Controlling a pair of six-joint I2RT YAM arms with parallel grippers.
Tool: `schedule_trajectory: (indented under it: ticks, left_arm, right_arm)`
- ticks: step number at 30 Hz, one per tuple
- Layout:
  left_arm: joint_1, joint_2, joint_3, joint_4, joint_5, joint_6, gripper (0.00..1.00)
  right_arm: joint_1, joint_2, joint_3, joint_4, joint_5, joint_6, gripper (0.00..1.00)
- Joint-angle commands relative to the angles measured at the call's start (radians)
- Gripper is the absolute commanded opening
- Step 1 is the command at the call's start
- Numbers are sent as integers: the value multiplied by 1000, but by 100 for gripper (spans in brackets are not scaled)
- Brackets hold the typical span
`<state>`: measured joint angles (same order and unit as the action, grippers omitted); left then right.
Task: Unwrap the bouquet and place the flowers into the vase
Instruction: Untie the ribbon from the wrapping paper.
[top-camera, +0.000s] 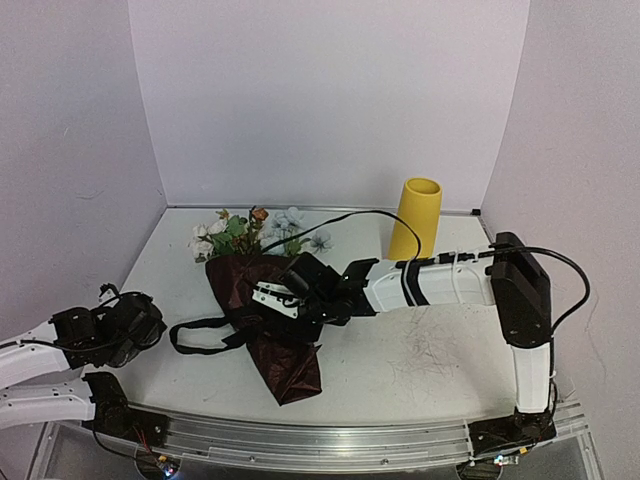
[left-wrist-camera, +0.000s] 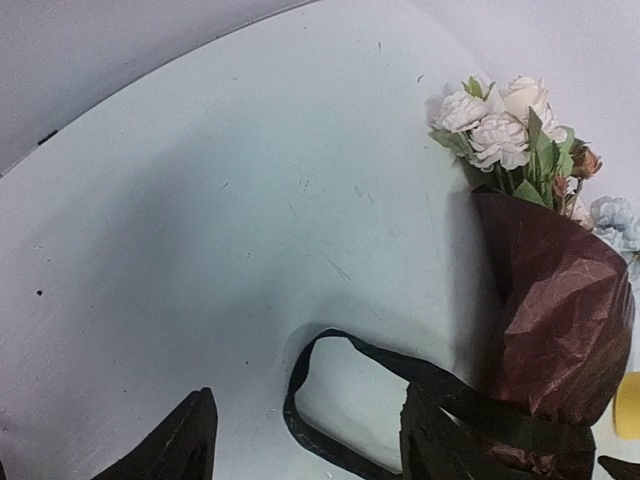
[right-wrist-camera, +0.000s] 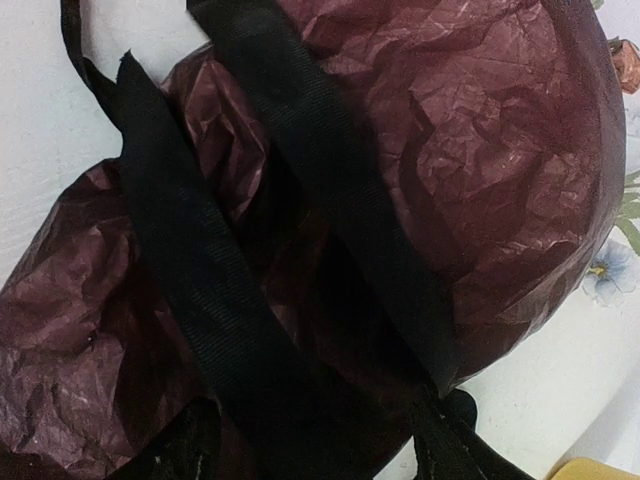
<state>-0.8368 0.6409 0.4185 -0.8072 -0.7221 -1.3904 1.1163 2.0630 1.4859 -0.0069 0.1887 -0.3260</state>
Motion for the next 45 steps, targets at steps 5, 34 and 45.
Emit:
schedule_trajectory:
  ticks: [5, 34, 45]
  left_arm:
    - [4, 177, 110, 225, 88, 402, 70]
    - [-25, 762, 421, 606, 486, 1100, 65]
    - [-79, 1024, 631, 473, 540, 1263, 57]
  right_arm:
    - [19, 61, 106, -34, 81, -29, 37]
    - [-246, -507, -482, 222, 248, 566, 0]
    - [-284, -684, -663, 205, 286, 709, 71]
